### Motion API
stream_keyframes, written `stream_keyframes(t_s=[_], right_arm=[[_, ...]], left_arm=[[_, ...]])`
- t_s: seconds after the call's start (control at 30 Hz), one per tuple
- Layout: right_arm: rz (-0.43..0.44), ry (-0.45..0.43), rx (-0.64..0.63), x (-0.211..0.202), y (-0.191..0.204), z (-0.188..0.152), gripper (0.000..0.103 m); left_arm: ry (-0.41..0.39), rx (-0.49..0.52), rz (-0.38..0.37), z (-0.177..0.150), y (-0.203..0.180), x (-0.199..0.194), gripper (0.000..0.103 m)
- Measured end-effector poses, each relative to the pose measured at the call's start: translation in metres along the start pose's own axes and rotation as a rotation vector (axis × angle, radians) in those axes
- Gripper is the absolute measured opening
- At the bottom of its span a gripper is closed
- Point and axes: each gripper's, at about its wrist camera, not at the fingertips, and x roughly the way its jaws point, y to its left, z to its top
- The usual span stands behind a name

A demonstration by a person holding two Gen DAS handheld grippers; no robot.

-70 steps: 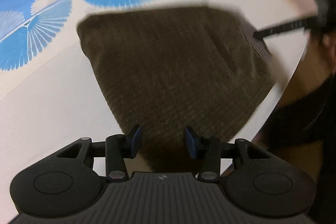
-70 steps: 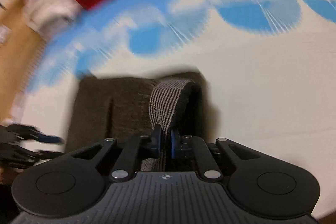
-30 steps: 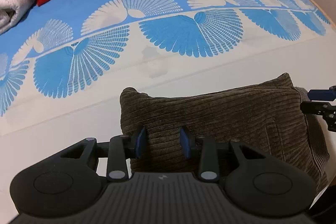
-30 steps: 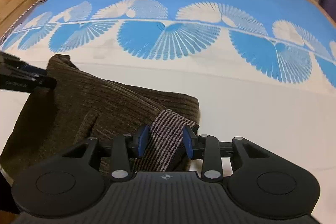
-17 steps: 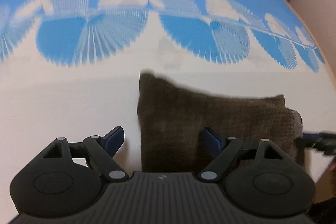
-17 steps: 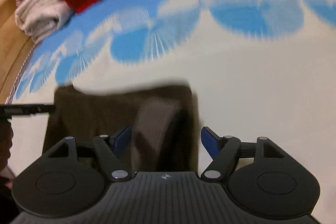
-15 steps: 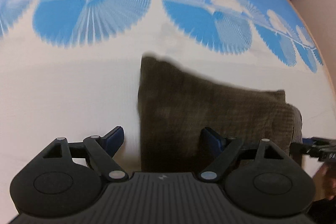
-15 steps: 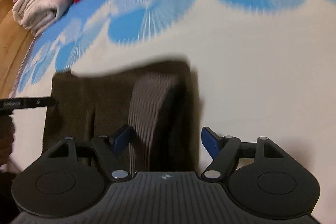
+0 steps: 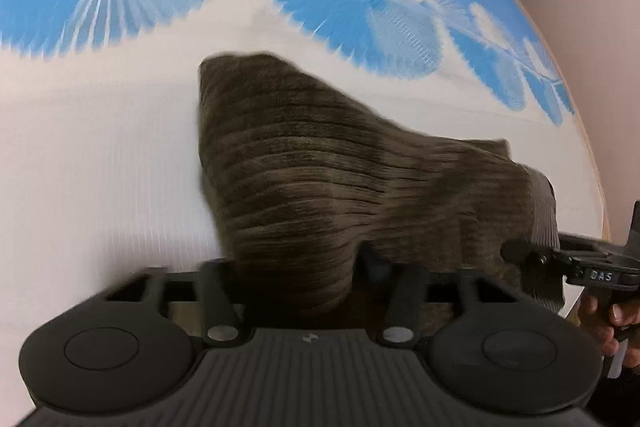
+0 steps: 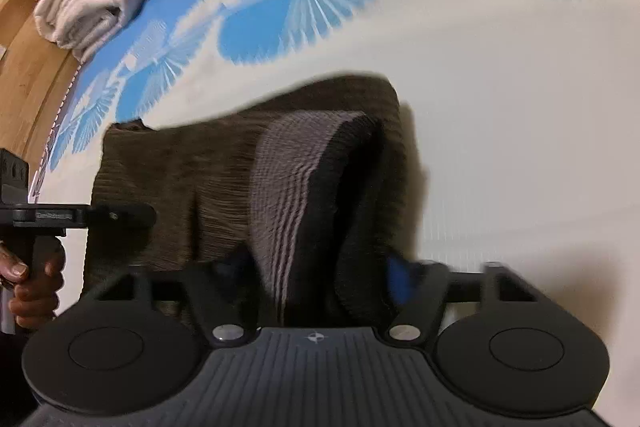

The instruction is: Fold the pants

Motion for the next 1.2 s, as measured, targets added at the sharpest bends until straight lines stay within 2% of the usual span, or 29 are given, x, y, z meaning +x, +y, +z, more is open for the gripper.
stream_keyframes(t_s=[0.07, 0.17, 0.37, 0.53, 0.57, 0.6, 0.63, 0.67, 0.7, 0.73, 0.77, 0.8, 0.83, 0.93, 1.03, 1.07, 1.1, 1.17, 1.2], right_arm=[[-0.013, -0.074, -0.044, -0.012, 0.01, 0.006, 0.05], [0.032, -0.153, -0.028, -0.022, 0.015, 0.024, 0.048], [0.087, -0.305, -0.118, -0.031, 0.055, 0.08, 0.048], [0.099, -0.381, -0.14, -0.026, 0.077, 0.126, 0.048], [0.094, -0.391, -0.141, -0.022, 0.08, 0.135, 0.048], [0.086, -0.396, -0.149, -0.017, 0.083, 0.141, 0.049], [0.075, -0.394, -0.152, -0.012, 0.084, 0.147, 0.053], [0.055, -0.378, -0.139, -0.002, 0.082, 0.153, 0.061], [0.005, -0.349, -0.123, 0.009, 0.082, 0.157, 0.065], [-0.09, -0.307, -0.106, 0.021, 0.079, 0.161, 0.068], [-0.181, -0.281, -0.095, 0.031, 0.078, 0.163, 0.064], [-0.258, -0.294, -0.081, 0.035, 0.076, 0.161, 0.063], [-0.303, -0.307, -0.078, 0.035, 0.075, 0.161, 0.063], [-0.269, -0.355, -0.123, 0.026, 0.077, 0.162, 0.063], [-0.181, -0.324, -0.212, 0.031, 0.087, 0.157, 0.061], [-0.183, -0.28, -0.242, 0.038, 0.089, 0.153, 0.061], [-0.215, -0.195, -0.267, 0.051, 0.089, 0.15, 0.061], [-0.294, -0.052, -0.287, 0.079, 0.08, 0.141, 0.072], [-0.293, -0.037, -0.26, 0.084, 0.074, 0.139, 0.072]], left_arm=[[-0.067, 0.056, -0.001, 0.011, -0.006, -0.018, 0.037], [-0.183, 0.093, 0.016, 0.031, -0.008, -0.045, 0.036], [-0.362, 0.054, 0.026, 0.077, 0.013, -0.082, 0.036], [-0.46, 0.038, 0.036, 0.105, 0.027, -0.091, 0.037], [-0.469, 0.025, 0.042, 0.111, 0.03, -0.09, 0.043], [-0.469, -0.001, 0.067, 0.115, 0.034, -0.088, 0.06], [-0.472, -0.043, 0.126, 0.119, 0.037, -0.086, 0.07], [-0.488, -0.096, 0.22, 0.12, 0.041, -0.084, 0.079], [-0.509, -0.135, 0.29, 0.119, 0.044, -0.085, 0.078], [-0.504, -0.149, 0.301, 0.119, 0.048, -0.085, 0.077], [-0.482, -0.16, 0.281, 0.12, 0.05, -0.084, 0.072], [-0.455, -0.165, 0.249, 0.12, 0.051, -0.083, 0.067], [-0.435, -0.152, 0.219, 0.12, 0.05, -0.081, 0.066], [-0.373, -0.018, 0.201, 0.113, 0.038, -0.074, 0.064], [-0.179, 0.093, 0.217, 0.096, 0.032, -0.046, 0.062], [-0.082, 0.122, 0.241, 0.087, 0.032, -0.03, 0.061], [-0.039, 0.184, 0.287, 0.077, 0.029, -0.017, 0.064], [-0.048, 0.259, 0.325, 0.065, 0.021, -0.016, 0.064], [-0.055, 0.248, 0.329, 0.065, 0.02, -0.02, 0.064]])
